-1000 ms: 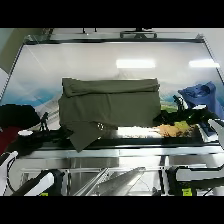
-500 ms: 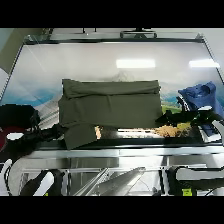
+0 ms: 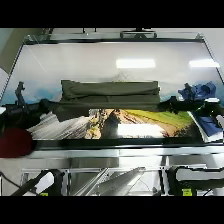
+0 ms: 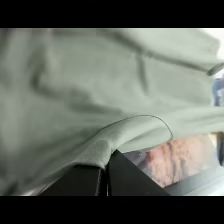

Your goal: Fold the shirts.

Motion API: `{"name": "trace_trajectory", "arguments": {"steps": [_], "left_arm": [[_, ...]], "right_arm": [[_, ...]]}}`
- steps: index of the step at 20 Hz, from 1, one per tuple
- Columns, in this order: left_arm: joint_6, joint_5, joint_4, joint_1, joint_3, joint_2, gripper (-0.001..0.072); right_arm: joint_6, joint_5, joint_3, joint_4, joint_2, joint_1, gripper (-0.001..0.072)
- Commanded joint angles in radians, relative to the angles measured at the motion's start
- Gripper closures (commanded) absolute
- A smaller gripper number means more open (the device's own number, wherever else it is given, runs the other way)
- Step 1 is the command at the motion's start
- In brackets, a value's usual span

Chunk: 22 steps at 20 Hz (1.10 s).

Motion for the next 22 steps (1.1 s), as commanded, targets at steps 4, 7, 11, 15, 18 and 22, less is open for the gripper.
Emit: {"name": "trace_trajectory", "arguments": {"steps": [4, 7, 11, 15, 18, 22], "left_arm": [[-0.003, 0.029, -0.004, -0.149, 0.517, -0.448, 0.0688], [-0.006, 0.032, -0.005, -0.161, 0.658, -0.627, 0.0688], [-0.006, -0.001, -0.005, -0.175, 0.814, -0.801, 0.0687], [-0.018, -0.148, -0.005, -0.170, 0.964, -0.871, 0.0415], [-0.067, -0.212, -0.005, -0.142, 1.085, -0.870, 0.0415], [-0.158, -0.255, -0.007, -0.073, 1.188, -0.858, 0.0415]], "right_arm": [[-0.071, -0.237, 0.201, 0.185, -0.137, 0.103, 0.0691], [-0.093, -0.261, 0.327, 0.205, -0.271, 0.132, 0.0691], [-0.092, -0.263, 0.407, 0.196, -0.400, 0.138, 0.0679], [-0.069, -0.219, 0.432, 0.075, -0.395, 0.090, 0.0466], [0.050, -0.187, 0.515, -0.104, -0.389, 0.033, 0.0204], [0.111, -0.193, 0.551, -0.185, -0.399, 0.022, 0.0063]]}}
